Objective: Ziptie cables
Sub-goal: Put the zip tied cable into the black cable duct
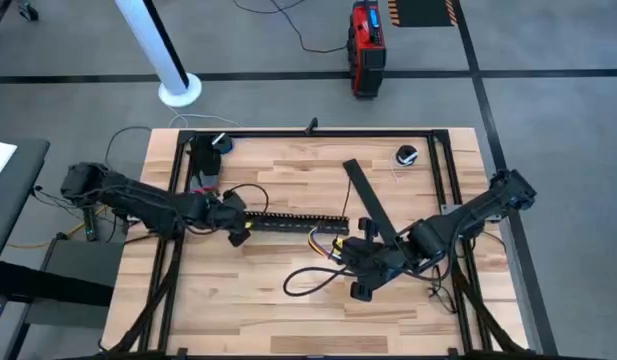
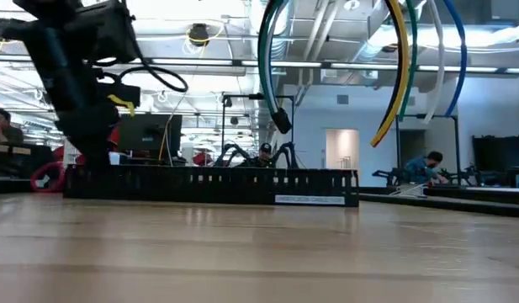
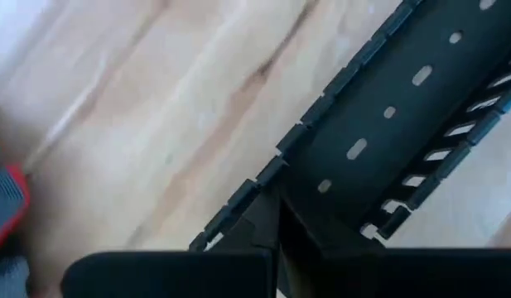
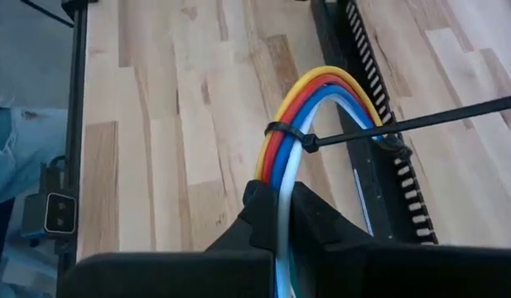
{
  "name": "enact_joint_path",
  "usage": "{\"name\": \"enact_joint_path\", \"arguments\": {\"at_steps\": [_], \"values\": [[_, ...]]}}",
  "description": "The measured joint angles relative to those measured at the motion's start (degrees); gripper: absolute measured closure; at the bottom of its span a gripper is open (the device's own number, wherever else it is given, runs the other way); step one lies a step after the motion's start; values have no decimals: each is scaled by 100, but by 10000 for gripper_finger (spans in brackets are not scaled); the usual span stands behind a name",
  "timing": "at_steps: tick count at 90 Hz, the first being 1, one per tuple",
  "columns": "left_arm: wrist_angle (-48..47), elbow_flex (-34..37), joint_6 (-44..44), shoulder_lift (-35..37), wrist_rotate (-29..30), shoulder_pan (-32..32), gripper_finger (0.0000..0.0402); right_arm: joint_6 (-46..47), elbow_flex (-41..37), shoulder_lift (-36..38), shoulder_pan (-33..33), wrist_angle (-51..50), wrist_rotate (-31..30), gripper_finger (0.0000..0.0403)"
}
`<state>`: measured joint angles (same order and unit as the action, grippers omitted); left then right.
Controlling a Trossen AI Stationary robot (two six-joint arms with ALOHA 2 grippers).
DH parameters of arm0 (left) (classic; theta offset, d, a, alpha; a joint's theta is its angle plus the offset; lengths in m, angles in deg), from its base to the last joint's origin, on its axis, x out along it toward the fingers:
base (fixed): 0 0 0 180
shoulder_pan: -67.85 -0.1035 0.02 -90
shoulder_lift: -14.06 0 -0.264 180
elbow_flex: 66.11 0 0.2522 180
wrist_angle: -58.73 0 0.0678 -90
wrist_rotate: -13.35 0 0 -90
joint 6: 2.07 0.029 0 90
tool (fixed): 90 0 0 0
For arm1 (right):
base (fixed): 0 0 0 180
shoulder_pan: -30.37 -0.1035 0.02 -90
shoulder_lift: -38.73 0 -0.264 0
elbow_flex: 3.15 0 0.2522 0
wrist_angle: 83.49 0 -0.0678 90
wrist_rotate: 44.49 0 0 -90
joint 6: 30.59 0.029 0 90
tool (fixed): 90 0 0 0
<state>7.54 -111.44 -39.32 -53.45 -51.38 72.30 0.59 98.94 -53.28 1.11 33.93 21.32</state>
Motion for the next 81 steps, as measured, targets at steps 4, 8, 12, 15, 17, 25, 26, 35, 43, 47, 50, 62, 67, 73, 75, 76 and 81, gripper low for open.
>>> {"name": "enact_joint_path", "arguments": {"at_steps": [4,8,12,15,17,25,26,35,43,47,50,62,67,73,75,76,81], "values": [[76,0,153,0,4,-86,401,0,0,0,0,0,-7,403],[126,-3,241,1,21,-151,401,0,0,0,0,0,-13,403],[119,-32,313,10,43,-191,401,3,0,0,0,0,-15,403],[122,-72,389,46,46,-201,401,18,0,0,0,-2,-15,403],[127,-105,443,77,48,-202,401,27,0,0,0,-6,-15,403],[144,-291,640,161,52,-200,401,28,0,0,0,-20,-17,403],[141,-311,667,173,51,-200,401,28,0,0,0,-20,-17,403],[128,-512,853,313,43,-175,401,28,0,0,0,-22,-17,403],[277,-623,1133,462,-34,-98,401,31,0,0,0,-20,-17,403],[612,-632,1357,532,-220,-49,401,31,0,0,0,-16,-24,403],[959,-633,1608,580,-419,-1,401,31,0,0,1,-10,-34,403],[2419,-651,3105,618,-1073,254,388,31,0,0,2,2,-107,403],[2867,-651,3847,551,-1238,353,375,31,0,0,2,10,-141,403],[3284,-651,4479,429,-1388,429,355,29,0,0,2,73,-144,403],[3377,-649,4616,383,-1458,437,348,26,0,0,2,104,-142,403],[3433,-647,4671,359,-1489,440,344,24,0,0,2,119,-143,403],[3730,-647,4841,235,-1628,443,323,-1,0,0,2,181,-144,403]]}}
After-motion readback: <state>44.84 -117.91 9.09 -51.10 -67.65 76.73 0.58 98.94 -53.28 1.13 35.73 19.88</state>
